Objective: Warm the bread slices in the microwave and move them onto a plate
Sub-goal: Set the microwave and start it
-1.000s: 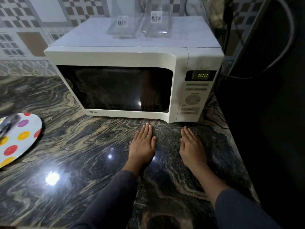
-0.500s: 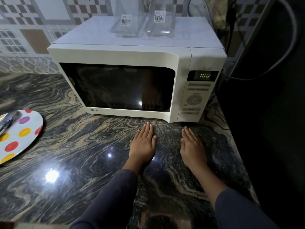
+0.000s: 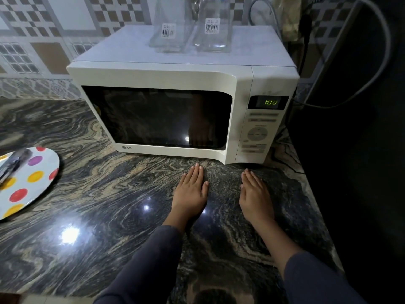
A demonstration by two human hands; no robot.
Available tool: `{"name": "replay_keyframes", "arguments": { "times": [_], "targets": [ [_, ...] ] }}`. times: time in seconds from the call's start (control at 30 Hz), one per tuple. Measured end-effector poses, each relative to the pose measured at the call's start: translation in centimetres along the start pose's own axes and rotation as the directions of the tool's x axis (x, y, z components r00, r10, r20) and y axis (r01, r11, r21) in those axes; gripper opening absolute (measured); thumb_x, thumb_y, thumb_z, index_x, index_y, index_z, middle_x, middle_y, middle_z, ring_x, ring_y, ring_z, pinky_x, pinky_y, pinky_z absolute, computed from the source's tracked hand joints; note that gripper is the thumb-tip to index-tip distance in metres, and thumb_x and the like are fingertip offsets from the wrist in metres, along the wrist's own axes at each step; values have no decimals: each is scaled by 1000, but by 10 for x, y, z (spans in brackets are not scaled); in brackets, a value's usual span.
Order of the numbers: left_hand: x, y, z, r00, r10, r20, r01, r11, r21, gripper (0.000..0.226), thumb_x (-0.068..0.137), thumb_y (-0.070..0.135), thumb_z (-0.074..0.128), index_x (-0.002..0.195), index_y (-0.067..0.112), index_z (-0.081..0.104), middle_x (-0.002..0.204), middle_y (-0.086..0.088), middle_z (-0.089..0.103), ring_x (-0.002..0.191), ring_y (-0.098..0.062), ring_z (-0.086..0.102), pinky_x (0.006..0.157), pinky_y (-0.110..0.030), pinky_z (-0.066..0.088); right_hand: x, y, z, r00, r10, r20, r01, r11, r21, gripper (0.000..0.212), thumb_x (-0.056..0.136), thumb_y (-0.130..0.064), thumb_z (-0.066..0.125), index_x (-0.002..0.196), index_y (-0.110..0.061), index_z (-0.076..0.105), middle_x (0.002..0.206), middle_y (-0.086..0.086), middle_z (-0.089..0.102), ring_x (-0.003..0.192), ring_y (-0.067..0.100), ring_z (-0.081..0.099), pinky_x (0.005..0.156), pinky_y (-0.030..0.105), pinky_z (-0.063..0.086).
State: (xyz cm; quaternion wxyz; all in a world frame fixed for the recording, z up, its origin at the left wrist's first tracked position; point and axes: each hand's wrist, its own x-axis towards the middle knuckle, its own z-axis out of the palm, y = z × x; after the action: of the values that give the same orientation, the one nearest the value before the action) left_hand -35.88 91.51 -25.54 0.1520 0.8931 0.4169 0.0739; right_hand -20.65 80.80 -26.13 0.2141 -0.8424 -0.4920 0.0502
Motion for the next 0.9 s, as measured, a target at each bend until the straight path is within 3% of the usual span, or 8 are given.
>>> {"name": "replay_keyframes", "arguments": {
  "times": [0.3, 0.6, 0.67, 0.77, 0.83, 0.9],
  "targets": [
    [1, 0, 1, 1000, -6, 6, 6, 1000, 14, 55, 101, 37, 18, 149, 16, 3, 159, 1, 0, 146, -10, -4, 117, -26, -5, 0, 2, 3, 1000, -3, -25, 3, 1000, 13, 53, 95, -24, 20, 143, -6, 35, 153, 6, 31, 143, 18, 23, 118, 31, 15],
    [1, 0, -1, 1000, -11, -17, 11, 999, -42, 55, 100, 38, 26, 150, 18, 12, 159, 2, 8, 146, -12, 5, 118, -28, 2, 0, 1, -1, 1000, -4, -5, 4, 999, 51, 46, 100, -19, 34, 144, -8, 34, 153, 4, 29, 144, 16, 22, 119, 30, 13],
    [4, 1, -4, 998, -39, -52, 32, 992, -126, 53, 98, 35, 36, 147, 16, 24, 156, 0, 22, 144, -18, 19, 118, -31, 14, 0, 1, -2, 1000, 9, -25, -5, 987, 161, 43, 97, -17, 42, 140, -7, 42, 149, 6, 37, 141, 18, 29, 117, 28, 18],
    [17, 16, -19, 985, -96, -143, 29, 911, -411, 40, 94, 22, 49, 131, 9, 47, 131, -10, 49, 121, -26, 47, 104, -36, 38, 1, 0, -9, 971, 220, -92, -149, 860, 489, 38, 90, -11, 57, 128, -7, 55, 131, 9, 56, 124, 23, 50, 103, 27, 38],
    [30, 37, -34, 972, -114, -206, -20, 832, -555, 32, 93, 18, 52, 122, 6, 53, 117, -13, 56, 106, -25, 56, 94, -36, 46, 8, 0, -19, 912, 361, -196, -167, 761, 627, 36, 85, -7, 64, 120, -5, 58, 117, 12, 61, 109, 26, 58, 89, 26, 44],
    [42, 59, -51, 954, -129, -272, -85, 750, -656, 29, 93, 20, 52, 119, 7, 54, 112, -13, 59, 98, -22, 58, 85, -31, 48, 22, -2, -34, 868, 428, -253, -159, 720, 676, 40, 79, -5, 70, 116, -3, 56, 113, 13, 62, 104, 27, 58, 84, 28, 43]
  ]
}}
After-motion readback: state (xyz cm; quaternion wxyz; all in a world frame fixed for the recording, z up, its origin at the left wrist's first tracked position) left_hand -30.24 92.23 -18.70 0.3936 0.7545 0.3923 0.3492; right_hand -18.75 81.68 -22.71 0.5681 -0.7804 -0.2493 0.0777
